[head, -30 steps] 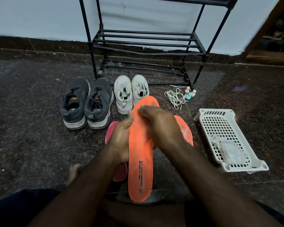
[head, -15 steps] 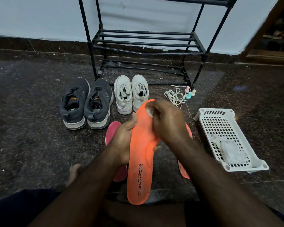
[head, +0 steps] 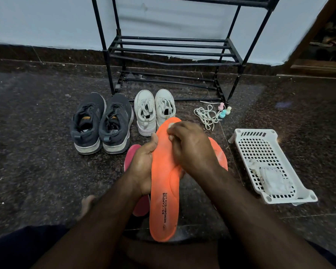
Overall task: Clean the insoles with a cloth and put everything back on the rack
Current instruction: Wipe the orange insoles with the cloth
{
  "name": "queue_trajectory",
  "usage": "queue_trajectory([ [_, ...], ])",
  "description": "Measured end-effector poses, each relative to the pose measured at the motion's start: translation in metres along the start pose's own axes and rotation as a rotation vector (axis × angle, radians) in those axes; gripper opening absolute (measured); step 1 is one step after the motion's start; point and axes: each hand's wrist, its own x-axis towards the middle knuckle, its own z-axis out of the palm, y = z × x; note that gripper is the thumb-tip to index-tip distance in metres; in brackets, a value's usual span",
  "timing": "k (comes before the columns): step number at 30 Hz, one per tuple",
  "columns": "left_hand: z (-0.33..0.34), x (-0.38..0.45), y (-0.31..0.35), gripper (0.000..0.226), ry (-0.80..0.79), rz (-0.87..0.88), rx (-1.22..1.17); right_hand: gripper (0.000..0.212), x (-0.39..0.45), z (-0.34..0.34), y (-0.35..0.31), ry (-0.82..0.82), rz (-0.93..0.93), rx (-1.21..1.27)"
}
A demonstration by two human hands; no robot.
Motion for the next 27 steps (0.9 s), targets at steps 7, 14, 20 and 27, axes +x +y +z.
queue_trajectory([
  [7, 0.024, -0.001, 0.002, 0.065, 0.054, 0.052, 0.126, 0.020, 0.002, -0.006, 0.005, 0.066, -0.026, 0.047],
  [14, 0.008, 0.005, 0.000, 0.070, 0.079, 0.060, 0.107, 0.024, 0.000, 0.000, 0.003, 0.071, 0.038, 0.053],
  [20, 0.006, 0.004, 0.000, 0.067, 0.069, 0.057, 0.083, 0.019, 0.000, 0.002, -0.003, 0.048, -0.109, 0.012],
  [27, 0.004, -0.001, 0.002, 0.072, 0.032, 0.009, 0.129, 0.015, 0.015, -0.034, 0.034, 0.217, 0.421, 0.408],
])
